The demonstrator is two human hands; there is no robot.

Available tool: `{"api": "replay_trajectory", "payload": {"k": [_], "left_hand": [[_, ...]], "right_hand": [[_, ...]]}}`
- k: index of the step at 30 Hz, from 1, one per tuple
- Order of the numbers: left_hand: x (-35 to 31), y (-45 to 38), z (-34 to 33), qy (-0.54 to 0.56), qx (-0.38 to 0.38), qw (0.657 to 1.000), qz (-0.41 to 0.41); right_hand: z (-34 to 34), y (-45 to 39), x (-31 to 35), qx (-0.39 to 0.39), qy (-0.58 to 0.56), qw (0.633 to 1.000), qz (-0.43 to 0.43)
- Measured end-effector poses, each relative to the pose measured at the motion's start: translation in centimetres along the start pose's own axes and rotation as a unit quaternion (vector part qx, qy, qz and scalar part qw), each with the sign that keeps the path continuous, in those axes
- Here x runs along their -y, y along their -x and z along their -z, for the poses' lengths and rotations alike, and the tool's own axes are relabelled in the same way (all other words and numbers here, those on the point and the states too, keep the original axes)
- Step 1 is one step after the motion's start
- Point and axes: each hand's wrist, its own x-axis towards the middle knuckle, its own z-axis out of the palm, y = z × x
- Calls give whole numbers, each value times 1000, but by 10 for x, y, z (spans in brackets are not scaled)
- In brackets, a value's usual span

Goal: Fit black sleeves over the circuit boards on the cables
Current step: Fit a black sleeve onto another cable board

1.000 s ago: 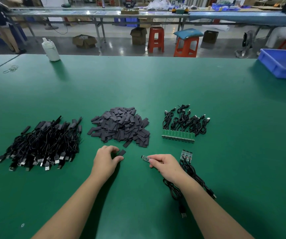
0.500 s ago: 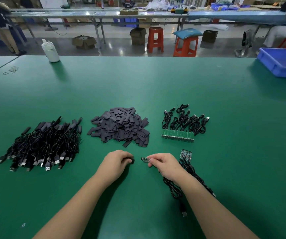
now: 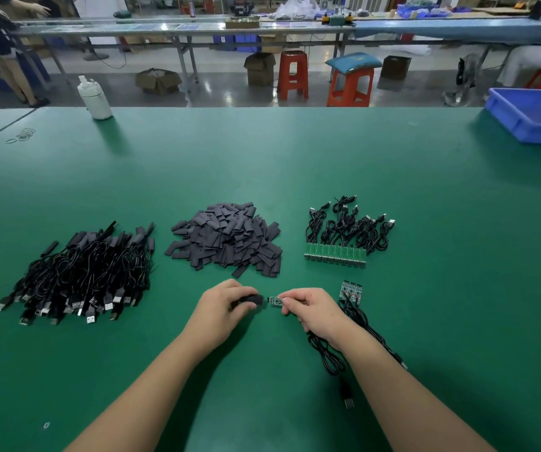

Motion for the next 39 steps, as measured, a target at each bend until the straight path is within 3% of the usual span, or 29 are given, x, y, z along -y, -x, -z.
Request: {"api": "replay_trajectory", "payload": {"k": [17,21,26,30,39], "left_hand": [[-10,3,-20,104,-68,992,34],[-9,2,-19,62,-47,997,12],[-6,-2,-13,-64,-19,995,-76],[-8,-5,-10,-101,-12,987,-124],[-11,-7,-12,-90,13,990,-111]], "right_hand": [[3,0,-3,-5,-19,1000,-2],[2,1,-3,-3,-11,1000,0],[-1,0,-3,-4,3,1000,-1],[0,-2,-5,-9,8,1000,2],[-2,-5,-9,13,-18,1000,3]]}}
